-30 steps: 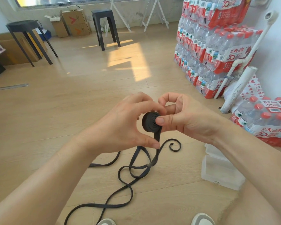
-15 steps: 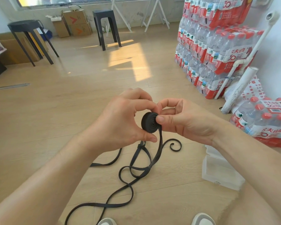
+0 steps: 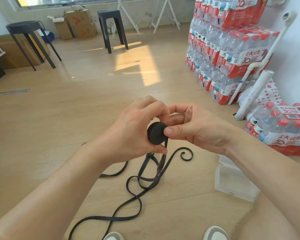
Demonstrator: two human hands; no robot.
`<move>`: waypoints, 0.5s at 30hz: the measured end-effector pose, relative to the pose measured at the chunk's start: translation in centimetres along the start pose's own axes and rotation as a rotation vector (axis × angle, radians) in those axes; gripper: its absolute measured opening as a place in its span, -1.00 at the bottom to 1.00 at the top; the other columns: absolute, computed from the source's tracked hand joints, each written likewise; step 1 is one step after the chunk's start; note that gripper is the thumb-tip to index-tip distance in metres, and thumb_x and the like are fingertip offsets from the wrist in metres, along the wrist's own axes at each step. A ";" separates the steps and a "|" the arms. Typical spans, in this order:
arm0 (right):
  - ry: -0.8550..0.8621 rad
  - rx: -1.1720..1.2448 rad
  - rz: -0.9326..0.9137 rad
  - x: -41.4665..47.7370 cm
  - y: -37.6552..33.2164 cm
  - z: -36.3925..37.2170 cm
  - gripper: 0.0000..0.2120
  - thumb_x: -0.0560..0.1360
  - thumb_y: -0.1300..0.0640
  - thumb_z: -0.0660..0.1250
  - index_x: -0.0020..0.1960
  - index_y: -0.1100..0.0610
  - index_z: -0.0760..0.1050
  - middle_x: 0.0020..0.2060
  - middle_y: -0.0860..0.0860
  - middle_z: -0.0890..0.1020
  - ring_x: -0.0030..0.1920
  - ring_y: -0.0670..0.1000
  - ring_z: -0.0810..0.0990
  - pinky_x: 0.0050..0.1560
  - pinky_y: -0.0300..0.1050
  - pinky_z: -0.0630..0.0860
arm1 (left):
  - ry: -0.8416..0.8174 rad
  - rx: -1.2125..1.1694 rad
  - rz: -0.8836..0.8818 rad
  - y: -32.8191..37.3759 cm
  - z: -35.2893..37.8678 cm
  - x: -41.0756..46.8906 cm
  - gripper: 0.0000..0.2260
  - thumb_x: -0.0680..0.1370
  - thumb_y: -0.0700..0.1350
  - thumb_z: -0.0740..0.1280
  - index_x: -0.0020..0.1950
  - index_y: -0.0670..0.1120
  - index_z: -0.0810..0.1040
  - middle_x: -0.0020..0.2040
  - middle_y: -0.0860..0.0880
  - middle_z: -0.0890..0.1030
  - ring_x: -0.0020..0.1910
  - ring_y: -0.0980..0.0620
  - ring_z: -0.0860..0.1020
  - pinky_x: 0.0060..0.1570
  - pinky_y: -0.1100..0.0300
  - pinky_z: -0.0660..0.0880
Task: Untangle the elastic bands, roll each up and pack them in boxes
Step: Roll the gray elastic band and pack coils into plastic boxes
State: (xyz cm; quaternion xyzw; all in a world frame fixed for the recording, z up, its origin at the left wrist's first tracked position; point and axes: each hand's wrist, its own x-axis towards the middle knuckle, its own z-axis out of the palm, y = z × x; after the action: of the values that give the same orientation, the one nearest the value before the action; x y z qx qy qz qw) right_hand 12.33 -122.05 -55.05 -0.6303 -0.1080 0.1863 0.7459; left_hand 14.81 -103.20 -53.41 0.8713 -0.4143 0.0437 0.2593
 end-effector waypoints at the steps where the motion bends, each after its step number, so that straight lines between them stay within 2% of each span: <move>1: 0.005 -0.007 -0.004 0.0 0.1 0.0 -0.60 0.26 0.39 0.50 0.06 0.18 0.53 -0.21 0.10 0.68 -0.12 0.07 0.66 -0.04 -0.12 0.60 | 0.005 0.017 0.004 0.0 0.1 0.0 -0.44 0.16 0.06 0.61 -0.12 0.26 0.25 -0.04 0.27 0.35 -0.02 0.31 0.35 -0.09 0.50 0.25; 4: 0.043 -0.031 -0.007 0.1 0.2 0.1 -0.63 0.27 0.35 0.46 0.04 0.16 0.54 -0.24 0.09 0.68 -0.13 0.10 0.65 -0.01 -0.11 0.60 | 0.021 0.032 0.003 -0.2 0.6 0.1 -0.39 0.16 0.09 0.61 -0.10 0.28 0.20 -0.01 0.24 0.32 0.00 0.25 0.32 -0.03 0.44 0.27; 6: 0.064 -0.070 -0.012 0.2 0.0 0.1 -0.64 0.26 0.33 0.47 0.03 0.16 0.54 -0.24 0.12 0.69 -0.16 0.09 0.66 0.00 -0.10 0.60 | 0.012 0.030 -0.001 -0.1 0.6 0.1 -0.41 0.16 0.11 0.61 -0.06 0.25 0.25 -0.01 0.23 0.29 0.00 0.21 0.30 -0.01 0.40 0.28; 9: 0.112 -0.096 -0.005 0.2 -0.5 -0.4 -0.61 0.23 0.32 0.48 0.04 0.17 0.51 -0.24 0.14 0.70 -0.19 0.08 0.68 -0.01 -0.07 0.60 | -0.095 -0.005 -0.025 0.1 -0.4 -0.1 -0.43 0.23 0.07 0.58 0.15 0.28 0.43 0.07 0.18 0.32 0.10 0.24 0.27 0.04 0.51 0.22; 11: 0.119 -0.099 0.002 0.2 -0.6 -0.6 -0.61 0.22 0.33 0.47 0.02 0.16 0.51 -0.23 0.16 0.70 -0.20 0.08 0.67 0.01 -0.04 0.59 | -0.139 0.012 -0.017 0.1 -1.0 -0.1 -0.41 0.29 0.05 0.55 0.27 0.28 0.45 0.08 0.16 0.34 0.08 0.22 0.26 0.02 0.54 0.20; 15: 0.084 -0.067 0.007 0.1 -0.4 -0.4 -0.63 0.25 0.34 0.48 0.04 0.17 0.54 -0.23 0.14 0.70 -0.19 0.05 0.68 -0.02 -0.11 0.61 | -0.067 0.031 0.003 0.3 -1.0 0.0 -0.50 0.27 0.01 0.57 0.17 0.23 0.56 0.00 0.17 0.45 -0.01 0.18 0.31 -0.06 0.51 0.22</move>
State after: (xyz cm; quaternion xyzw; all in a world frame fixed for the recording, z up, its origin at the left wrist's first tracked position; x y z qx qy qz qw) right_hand 12.69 -122.45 -54.76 -0.6628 -0.0806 0.1586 0.7274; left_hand 14.73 -102.80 -52.43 0.8757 -0.4230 0.0214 0.2318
